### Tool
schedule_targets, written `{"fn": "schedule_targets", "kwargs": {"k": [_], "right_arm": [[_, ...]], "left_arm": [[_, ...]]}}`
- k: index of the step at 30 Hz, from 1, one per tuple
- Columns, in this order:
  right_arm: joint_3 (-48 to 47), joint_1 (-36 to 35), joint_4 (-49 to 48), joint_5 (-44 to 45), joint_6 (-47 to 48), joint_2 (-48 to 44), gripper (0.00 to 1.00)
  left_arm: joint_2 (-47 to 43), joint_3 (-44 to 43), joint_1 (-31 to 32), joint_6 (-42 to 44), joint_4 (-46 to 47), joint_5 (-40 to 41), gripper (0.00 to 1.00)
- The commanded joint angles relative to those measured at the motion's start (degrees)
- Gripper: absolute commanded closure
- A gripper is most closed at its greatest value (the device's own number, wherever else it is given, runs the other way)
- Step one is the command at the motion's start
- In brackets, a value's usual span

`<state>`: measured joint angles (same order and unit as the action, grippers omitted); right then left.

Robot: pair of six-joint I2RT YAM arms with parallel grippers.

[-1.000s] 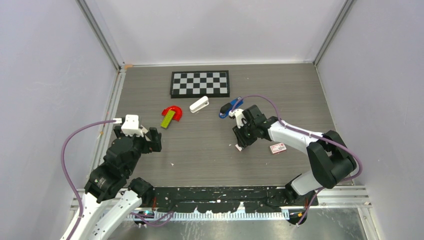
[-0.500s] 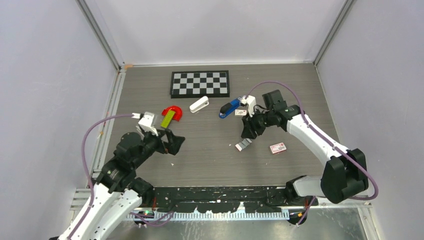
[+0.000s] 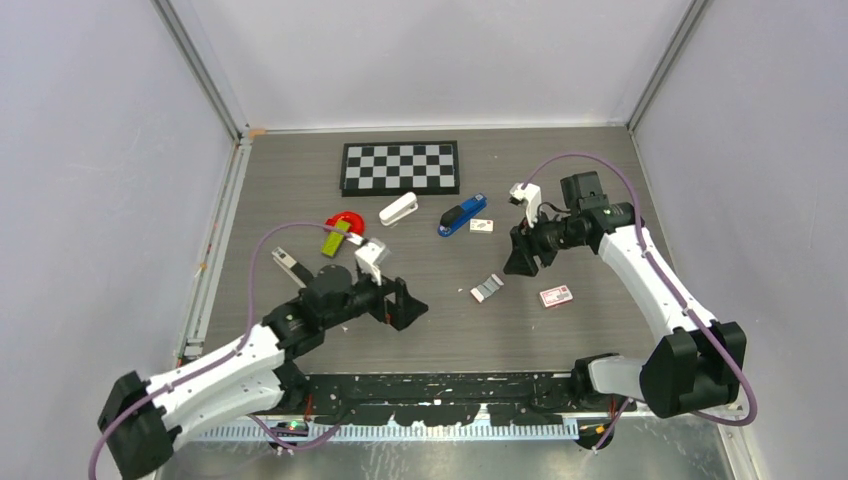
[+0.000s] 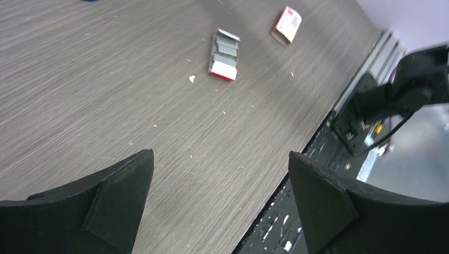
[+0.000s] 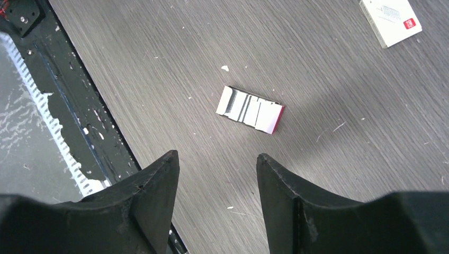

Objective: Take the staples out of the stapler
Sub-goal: Close the staple box at the center of the board.

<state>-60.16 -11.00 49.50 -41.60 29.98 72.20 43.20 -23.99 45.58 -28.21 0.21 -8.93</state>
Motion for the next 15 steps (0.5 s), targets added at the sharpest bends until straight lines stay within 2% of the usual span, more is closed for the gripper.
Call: {"fn": "schedule_targets", "kwargs": {"k": [1, 5, 10, 15], "right_arm": [[-2.24, 0.83, 2.29, -0.52, 1.79, -1.39, 0.38], [-2.48, 1.48, 3.04, -0.74, 2.16, -1.39, 0.38], [-2.65, 2.31, 3.86, -0.96, 2.80, -1.46, 0.37], [-2.83, 2.79, 4.49, -1.32, 3.18, -1.45, 0.37]], "left_arm": [[8.21, -3.14, 7.15, 6.81, 10.77, 6.37, 0.00], [14.58, -2.51, 11.79, 10.32, 18.67, 7.86, 0.00], [20.41, -3.38, 15.97, 16.50, 23.10, 11.15, 0.00], [25.57, -2.72, 16.46, 20.44, 30.52, 10.30, 0.00]]}}
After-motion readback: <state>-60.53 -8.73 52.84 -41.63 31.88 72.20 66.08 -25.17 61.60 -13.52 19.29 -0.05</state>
